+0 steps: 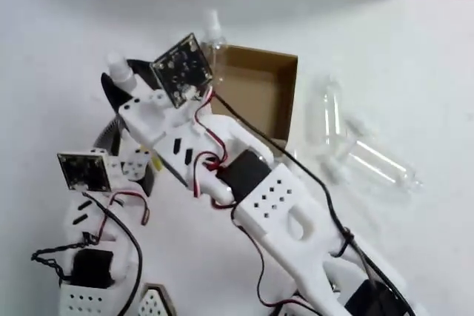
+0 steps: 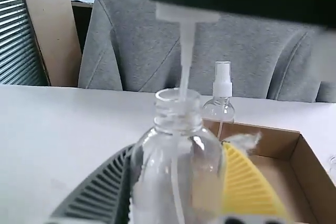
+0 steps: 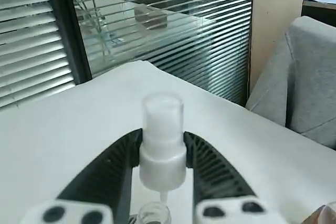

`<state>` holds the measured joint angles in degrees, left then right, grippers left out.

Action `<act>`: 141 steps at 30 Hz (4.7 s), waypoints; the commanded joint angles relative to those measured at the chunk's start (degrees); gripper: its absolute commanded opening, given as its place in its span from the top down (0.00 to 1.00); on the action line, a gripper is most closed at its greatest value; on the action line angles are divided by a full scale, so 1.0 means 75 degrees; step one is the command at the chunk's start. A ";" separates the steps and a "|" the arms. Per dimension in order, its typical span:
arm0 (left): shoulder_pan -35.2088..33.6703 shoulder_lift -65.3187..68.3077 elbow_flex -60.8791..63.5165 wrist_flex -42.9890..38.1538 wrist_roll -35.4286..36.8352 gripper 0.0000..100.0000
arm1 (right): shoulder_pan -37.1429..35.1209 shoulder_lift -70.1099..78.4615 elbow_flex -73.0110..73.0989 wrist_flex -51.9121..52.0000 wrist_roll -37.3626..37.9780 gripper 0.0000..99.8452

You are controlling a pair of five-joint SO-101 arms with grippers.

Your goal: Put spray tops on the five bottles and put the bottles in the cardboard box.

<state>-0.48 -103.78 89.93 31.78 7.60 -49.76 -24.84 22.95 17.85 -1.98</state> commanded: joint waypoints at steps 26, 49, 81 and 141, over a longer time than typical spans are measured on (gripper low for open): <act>0.0064 -0.0041 -0.0059 -0.0246 0.0047 0.98 | -0.0275 0.0123 -0.1559 0.1823 -0.0457 0.82; -0.0123 -0.0041 -0.0047 -0.0199 0.0047 0.98 | 0.0393 -0.0123 -0.1911 0.1846 -0.0469 0.98; -0.0076 -0.0041 0.0750 -0.1348 0.0047 0.98 | 0.1858 -0.0416 -0.1418 0.5351 0.0504 0.99; 0.2667 0.0944 -0.2262 -0.3985 0.0117 0.98 | 0.8328 -0.9700 0.9893 0.4495 0.0574 0.99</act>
<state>18.59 -103.08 81.67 1.89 7.78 12.04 -97.19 96.62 51.34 1.71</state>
